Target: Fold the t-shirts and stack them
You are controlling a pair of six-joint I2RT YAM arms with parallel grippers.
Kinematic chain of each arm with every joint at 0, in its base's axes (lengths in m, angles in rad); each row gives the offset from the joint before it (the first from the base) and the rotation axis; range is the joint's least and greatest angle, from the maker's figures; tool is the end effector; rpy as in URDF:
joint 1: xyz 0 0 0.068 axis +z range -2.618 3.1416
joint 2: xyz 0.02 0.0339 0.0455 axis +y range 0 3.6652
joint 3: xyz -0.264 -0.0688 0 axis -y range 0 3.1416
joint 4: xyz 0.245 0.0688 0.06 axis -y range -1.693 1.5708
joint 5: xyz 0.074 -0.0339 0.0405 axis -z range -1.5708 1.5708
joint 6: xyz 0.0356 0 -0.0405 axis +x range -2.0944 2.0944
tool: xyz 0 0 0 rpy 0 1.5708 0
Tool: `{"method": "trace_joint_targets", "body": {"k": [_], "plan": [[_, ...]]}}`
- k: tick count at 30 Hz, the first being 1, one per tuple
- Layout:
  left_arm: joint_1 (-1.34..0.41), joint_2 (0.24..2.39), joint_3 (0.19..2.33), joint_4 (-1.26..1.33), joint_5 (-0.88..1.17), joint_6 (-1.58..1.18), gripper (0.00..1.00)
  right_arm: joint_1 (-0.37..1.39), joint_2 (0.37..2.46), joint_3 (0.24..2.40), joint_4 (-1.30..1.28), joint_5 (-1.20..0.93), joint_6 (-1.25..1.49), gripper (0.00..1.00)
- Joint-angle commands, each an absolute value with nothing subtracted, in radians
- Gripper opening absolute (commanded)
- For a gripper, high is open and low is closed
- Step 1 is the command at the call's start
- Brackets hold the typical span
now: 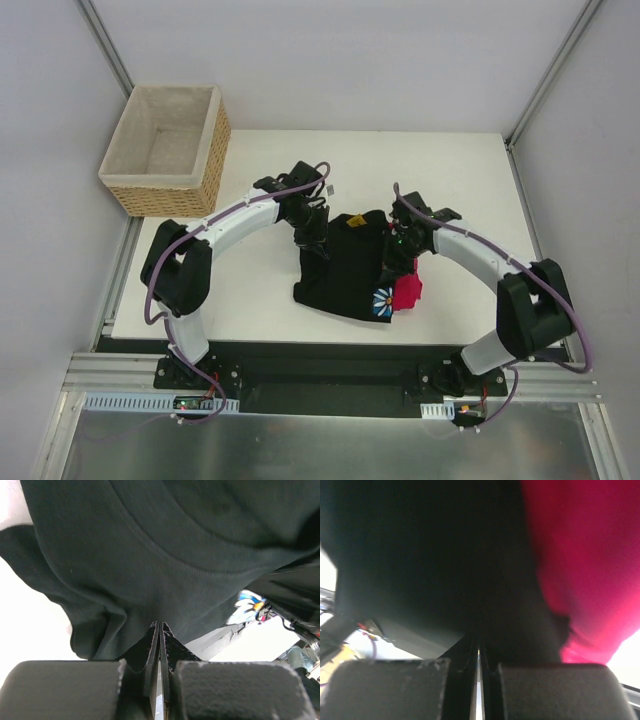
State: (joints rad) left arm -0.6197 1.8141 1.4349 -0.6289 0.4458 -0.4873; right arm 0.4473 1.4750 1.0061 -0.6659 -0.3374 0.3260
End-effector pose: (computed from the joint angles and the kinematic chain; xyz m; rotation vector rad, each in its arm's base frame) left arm 0.3086 -0.2390 0.2450 0.3603 2.7219 -0.9445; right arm 0.2526 0.1343 0.2216 -0.2739 2.7760 0.6726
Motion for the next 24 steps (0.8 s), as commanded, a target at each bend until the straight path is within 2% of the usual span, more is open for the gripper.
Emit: {"method": "trace_joint_targets", "body": {"k": [1,6,24], "plan": [[-0.614,1.833,1.468,-0.626,0.468,-0.503,0.00,0.523,1.584,1.080,-0.734,-0.270,0.302,0.01],[-0.614,1.850,1.457,-0.618,0.488,-0.512,0.00,0.563,1.663,1.192,-0.837,-0.144,0.250,0.01],[-0.615,1.842,1.292,-0.606,0.460,-0.462,0.00,0.565,1.690,1.339,-0.957,-0.084,0.189,0.01]]}}
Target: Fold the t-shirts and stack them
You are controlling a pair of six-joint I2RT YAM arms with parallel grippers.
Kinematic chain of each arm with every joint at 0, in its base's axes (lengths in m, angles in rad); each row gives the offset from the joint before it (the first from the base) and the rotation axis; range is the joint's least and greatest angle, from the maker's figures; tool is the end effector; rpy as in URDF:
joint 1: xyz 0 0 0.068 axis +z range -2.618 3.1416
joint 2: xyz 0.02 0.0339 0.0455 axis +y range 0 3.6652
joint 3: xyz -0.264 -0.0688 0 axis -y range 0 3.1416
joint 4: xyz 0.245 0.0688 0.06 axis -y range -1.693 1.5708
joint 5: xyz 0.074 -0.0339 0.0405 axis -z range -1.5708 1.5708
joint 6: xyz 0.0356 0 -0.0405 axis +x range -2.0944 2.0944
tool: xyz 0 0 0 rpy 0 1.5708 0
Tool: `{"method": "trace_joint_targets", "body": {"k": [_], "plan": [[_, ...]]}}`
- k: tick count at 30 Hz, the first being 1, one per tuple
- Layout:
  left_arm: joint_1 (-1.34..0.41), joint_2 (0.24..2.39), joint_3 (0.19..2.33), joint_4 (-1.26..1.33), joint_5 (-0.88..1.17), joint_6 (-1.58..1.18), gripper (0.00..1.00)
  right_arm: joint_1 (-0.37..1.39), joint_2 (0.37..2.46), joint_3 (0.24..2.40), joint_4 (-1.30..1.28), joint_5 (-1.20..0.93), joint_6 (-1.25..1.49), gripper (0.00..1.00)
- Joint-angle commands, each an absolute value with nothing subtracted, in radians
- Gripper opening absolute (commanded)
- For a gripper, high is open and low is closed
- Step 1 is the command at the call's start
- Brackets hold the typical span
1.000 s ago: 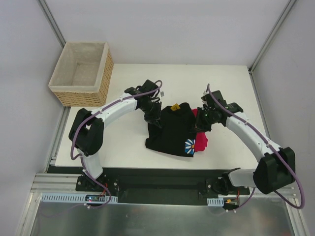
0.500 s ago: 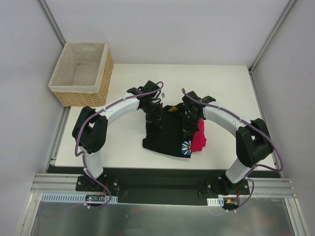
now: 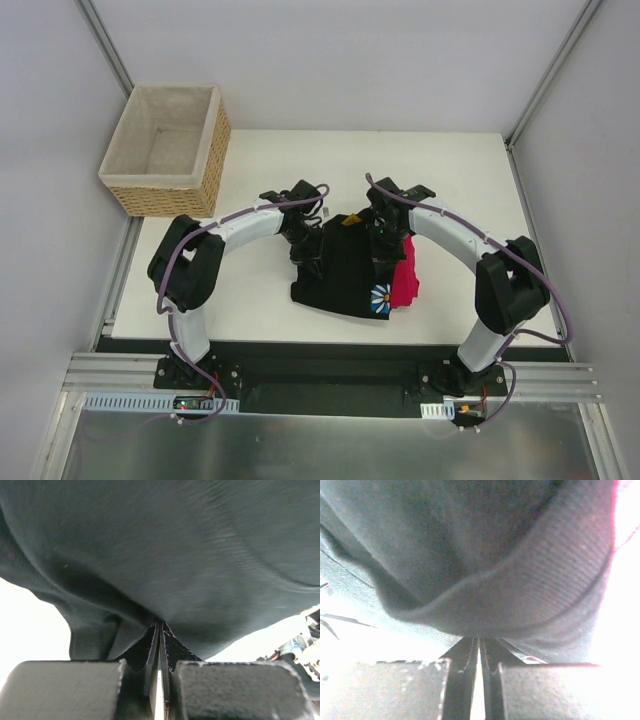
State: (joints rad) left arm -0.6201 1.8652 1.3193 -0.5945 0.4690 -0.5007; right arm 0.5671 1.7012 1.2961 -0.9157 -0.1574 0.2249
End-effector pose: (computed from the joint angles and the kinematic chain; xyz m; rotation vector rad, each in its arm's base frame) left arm 0.3009 -0.2347 0.1941 0.3225 2.8703 -0.9188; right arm 0.2755 0.1821 0.2281 -0.5312 2.9024 0.3577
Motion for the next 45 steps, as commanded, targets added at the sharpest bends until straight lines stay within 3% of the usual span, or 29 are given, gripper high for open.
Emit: {"method": "trace_joint_targets", "body": {"k": [1,17,28,36,45], "plan": [[-0.615,1.847,1.295,-0.604,0.457,-0.459,0.00,0.565,1.687,1.336,-0.966,-0.071,0.187,0.01],[-0.497,1.830,1.250,-0.615,0.187,-0.445,0.00,0.565,1.634,1.293,-1.012,-0.018,0.163,0.01],[-0.474,1.753,1.313,-0.678,0.182,-0.419,0.00,0.563,1.583,1.301,-1.043,-0.006,0.176,0.01],[-0.466,1.660,1.351,-0.710,0.212,-0.419,0.03,0.552,1.409,1.319,-1.107,0.046,0.213,0.06],[-0.466,1.672,1.336,-0.713,0.238,-0.442,0.09,0.529,1.356,1.126,-0.968,-0.086,0.256,0.07]]}}
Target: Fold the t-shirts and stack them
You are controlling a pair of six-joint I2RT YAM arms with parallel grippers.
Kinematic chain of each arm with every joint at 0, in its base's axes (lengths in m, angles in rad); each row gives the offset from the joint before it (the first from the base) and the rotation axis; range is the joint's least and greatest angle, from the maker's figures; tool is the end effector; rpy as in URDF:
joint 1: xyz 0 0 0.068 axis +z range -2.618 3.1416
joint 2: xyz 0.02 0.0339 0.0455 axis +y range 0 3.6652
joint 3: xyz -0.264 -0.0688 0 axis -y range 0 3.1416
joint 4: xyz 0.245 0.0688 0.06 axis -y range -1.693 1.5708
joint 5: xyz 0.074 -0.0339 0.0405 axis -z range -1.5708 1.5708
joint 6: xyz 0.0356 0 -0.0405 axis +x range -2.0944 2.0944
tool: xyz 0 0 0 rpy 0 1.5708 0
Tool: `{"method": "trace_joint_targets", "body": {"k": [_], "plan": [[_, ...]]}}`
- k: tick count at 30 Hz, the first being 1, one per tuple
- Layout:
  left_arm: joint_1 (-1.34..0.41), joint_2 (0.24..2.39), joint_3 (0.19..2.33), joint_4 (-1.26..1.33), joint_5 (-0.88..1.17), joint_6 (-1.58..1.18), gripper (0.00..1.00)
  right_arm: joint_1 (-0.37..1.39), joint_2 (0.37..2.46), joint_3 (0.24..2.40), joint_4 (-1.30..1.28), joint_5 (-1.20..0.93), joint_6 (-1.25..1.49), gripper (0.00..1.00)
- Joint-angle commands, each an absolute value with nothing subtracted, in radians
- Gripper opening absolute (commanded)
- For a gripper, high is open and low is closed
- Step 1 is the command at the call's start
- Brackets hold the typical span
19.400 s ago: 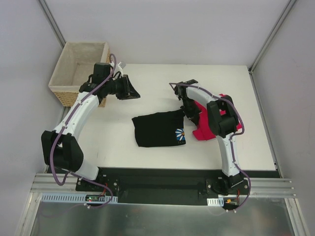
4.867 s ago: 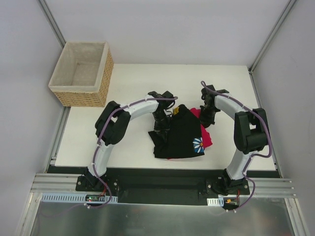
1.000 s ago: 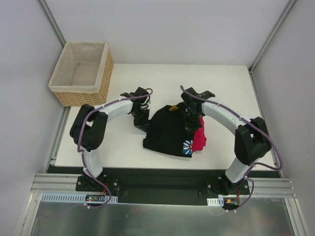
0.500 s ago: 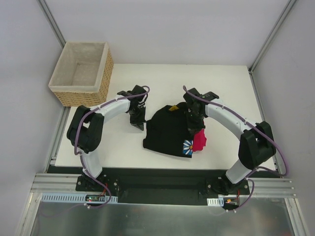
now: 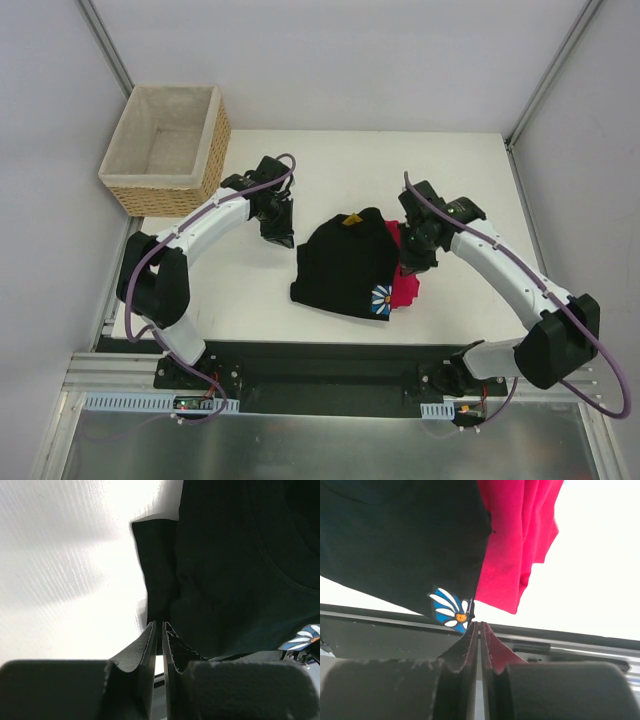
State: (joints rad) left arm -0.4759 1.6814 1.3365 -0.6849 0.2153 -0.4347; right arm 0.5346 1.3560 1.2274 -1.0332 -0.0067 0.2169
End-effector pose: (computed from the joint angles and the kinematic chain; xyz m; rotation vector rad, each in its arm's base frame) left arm 0.3130 -0.1699 0.2563 0.1359 2.6859 -0.5887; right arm 0.2219 0.1316 0.2990 -0.4377 2.7203 0.2183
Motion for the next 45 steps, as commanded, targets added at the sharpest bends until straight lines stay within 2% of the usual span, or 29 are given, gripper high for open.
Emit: {"method": "trace_joint_targets", "body": {"k": [1,5,8,9,13,19,29,36,45], "plan": [[-0.466,1.671,1.336,-0.713,0.239,-0.442,0.10,0.528,1.367,1.108,-0.947,-0.119,0.259,0.07],[-0.466,1.658,1.338,-0.713,0.235,-0.439,0.13,0.520,1.420,1.048,-0.853,-0.181,0.270,0.11],[-0.466,1.657,1.344,-0.716,0.238,-0.437,0.14,0.515,1.440,1.043,-0.818,-0.192,0.272,0.18],[-0.466,1.657,1.350,-0.716,0.238,-0.437,0.14,0.514,1.442,1.045,-0.815,-0.196,0.268,0.23],[-0.466,1.666,1.365,-0.724,0.247,-0.437,0.14,0.505,1.448,1.051,-0.811,-0.201,0.262,0.29],[-0.466,1.680,1.382,-0.730,0.259,-0.440,0.14,0.495,1.470,1.040,-0.799,-0.206,0.255,0.30],[-0.466,1.687,1.393,-0.744,0.253,-0.442,0.11,0.492,1.500,1.042,-0.822,-0.229,0.238,0.25],[-0.466,1.698,1.408,-0.749,0.258,-0.437,0.09,0.486,1.410,1.074,-0.954,-0.115,0.207,0.28],[-0.466,1.718,1.431,-0.752,0.267,-0.437,0.08,0.460,1.356,1.095,-0.991,-0.115,0.204,0.28]]}}
